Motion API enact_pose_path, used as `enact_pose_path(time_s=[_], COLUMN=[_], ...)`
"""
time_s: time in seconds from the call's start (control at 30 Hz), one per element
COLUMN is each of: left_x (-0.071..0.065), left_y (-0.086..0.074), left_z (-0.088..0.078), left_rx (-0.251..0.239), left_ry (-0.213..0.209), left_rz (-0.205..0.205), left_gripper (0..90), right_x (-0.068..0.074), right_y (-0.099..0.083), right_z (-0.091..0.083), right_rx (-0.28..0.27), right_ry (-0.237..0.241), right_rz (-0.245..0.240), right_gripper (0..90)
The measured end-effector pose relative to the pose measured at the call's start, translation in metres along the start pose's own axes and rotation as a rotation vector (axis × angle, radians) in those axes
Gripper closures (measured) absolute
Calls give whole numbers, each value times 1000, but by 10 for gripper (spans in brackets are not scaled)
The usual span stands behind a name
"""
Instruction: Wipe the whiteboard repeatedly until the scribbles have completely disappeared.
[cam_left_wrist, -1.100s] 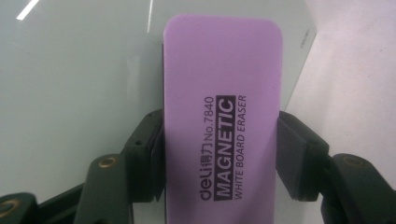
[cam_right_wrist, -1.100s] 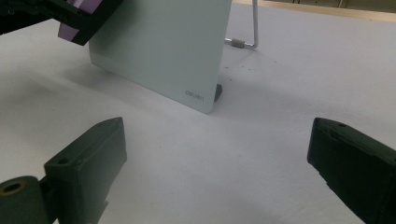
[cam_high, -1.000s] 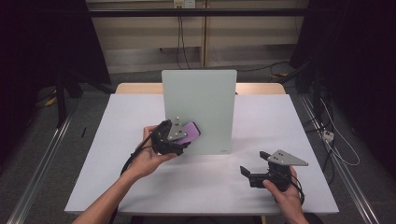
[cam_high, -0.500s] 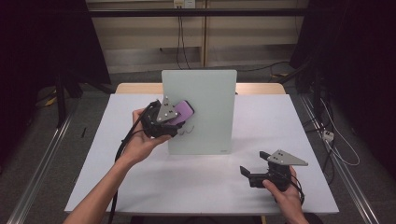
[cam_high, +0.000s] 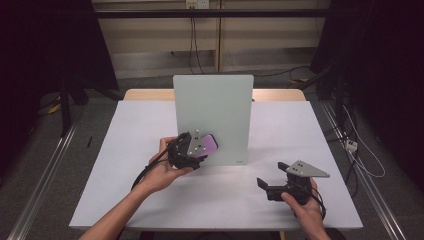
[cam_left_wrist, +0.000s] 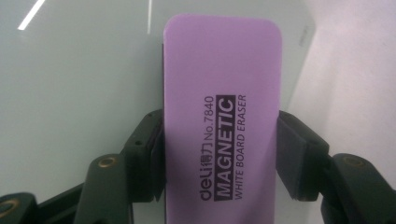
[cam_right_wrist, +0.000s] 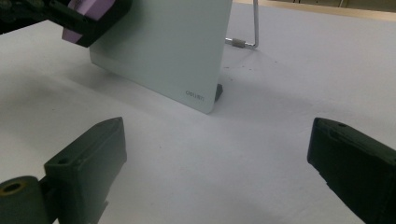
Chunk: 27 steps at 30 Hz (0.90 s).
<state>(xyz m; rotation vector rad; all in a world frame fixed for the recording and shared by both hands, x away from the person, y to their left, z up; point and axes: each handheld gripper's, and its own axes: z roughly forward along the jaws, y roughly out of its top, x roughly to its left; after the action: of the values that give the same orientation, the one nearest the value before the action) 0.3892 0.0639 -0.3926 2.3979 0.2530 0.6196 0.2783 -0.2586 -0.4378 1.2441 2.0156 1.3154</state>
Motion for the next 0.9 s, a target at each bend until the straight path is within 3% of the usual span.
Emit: enact_pose_path(time_s=[0.2,0.47,0.57,0.9], left_x=[-8,-14,-7,44], left_y=[-1,1,2,10], left_z=[8,16,11,-38], left_rx=[16,51,31,-89], left_ry=[-27,-56,-65,71], left_rz=[6,46,15,-99], left_gripper=[409,409,409,409], right_x=[0,0,0,0], right_y=[0,0,0,0], right_z=[0,0,0,0], right_rx=[0,0,-1,-1], right_ry=[-2,0,-1,0], right_rz=[0,-1,-2,-4], right_gripper=[45,45,45,45])
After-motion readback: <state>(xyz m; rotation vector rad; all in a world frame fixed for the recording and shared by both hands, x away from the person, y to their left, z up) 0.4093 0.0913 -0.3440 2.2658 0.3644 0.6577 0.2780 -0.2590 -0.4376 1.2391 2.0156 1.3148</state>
